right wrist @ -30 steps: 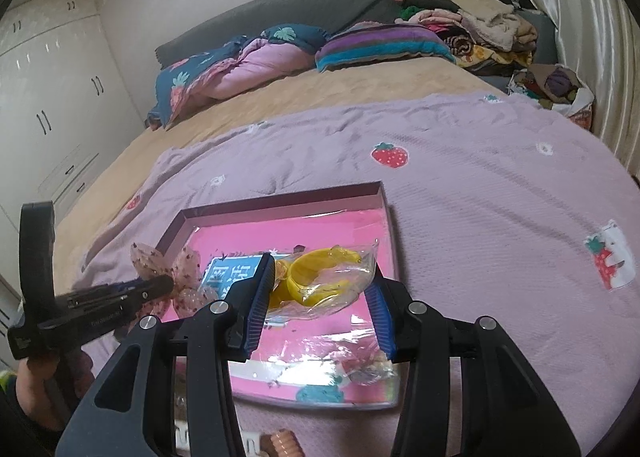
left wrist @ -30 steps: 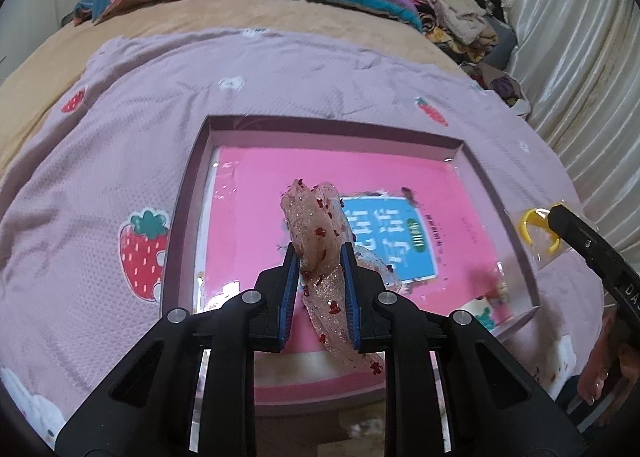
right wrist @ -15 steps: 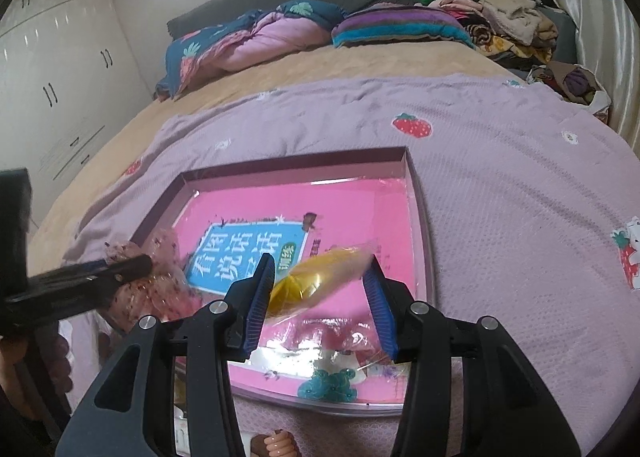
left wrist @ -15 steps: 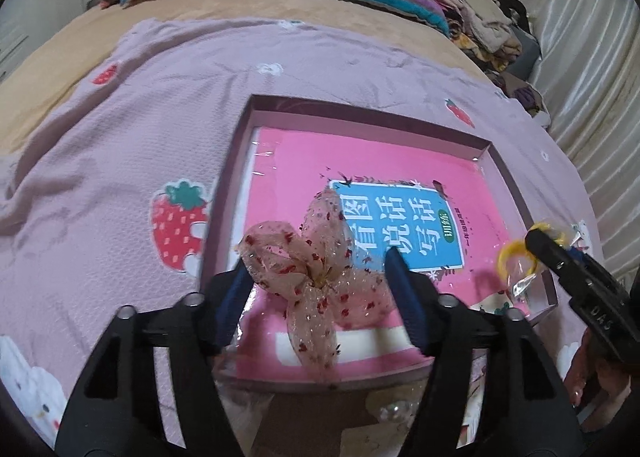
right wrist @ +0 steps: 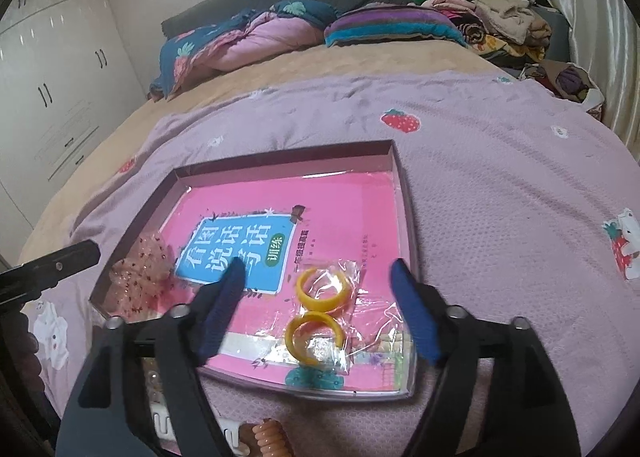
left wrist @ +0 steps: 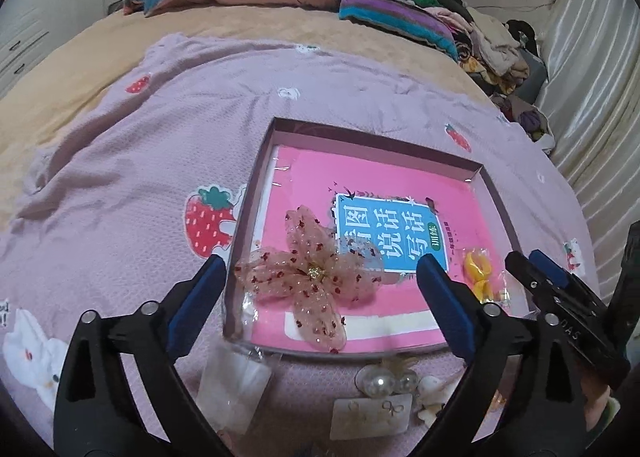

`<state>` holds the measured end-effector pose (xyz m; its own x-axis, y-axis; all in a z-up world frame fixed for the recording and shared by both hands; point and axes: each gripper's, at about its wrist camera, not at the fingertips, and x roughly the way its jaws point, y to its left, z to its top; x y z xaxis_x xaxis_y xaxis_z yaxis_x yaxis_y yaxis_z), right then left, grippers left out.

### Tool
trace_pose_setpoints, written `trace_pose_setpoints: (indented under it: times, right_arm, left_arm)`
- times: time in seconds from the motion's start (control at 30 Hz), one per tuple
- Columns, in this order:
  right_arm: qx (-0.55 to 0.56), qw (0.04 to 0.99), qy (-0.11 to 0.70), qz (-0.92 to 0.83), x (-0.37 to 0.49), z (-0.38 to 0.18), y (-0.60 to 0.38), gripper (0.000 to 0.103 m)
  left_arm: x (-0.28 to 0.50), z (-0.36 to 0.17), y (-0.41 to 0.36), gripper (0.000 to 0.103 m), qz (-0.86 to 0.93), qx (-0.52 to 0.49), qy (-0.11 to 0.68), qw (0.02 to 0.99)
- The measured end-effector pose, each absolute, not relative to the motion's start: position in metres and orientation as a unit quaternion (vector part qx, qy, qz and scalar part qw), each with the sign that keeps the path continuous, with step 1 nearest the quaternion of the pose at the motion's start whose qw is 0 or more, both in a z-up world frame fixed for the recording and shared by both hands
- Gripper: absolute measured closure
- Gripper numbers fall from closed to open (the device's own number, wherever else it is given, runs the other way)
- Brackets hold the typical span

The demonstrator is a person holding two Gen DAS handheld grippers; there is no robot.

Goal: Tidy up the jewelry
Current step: 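Carry the bow and hair-tie bag into the tray and open both tools, then withdraw both tools from the tray back toward the remaining jewelry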

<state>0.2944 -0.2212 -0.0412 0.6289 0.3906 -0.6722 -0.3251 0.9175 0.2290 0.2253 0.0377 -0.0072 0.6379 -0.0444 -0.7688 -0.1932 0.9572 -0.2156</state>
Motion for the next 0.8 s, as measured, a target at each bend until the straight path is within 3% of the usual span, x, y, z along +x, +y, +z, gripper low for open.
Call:
trace_pose_setpoints:
  times: [0.23, 0.8]
  right_arm:
    - [0.053, 0.910, 0.360, 0.198, 0.283, -0.025, -0.231, 0.014]
    - [0.050, 0.924, 0.318, 0.206, 0.241, 0.024, -0.244, 0.013]
  left_arm:
    - [0.210, 0.010, 0.041, 0.010, 0.057, -0.143, 0.410, 0.899]
    - [0.166, 0.038, 0.053, 0.010, 0.058, -0.158, 0.372, 0.913]
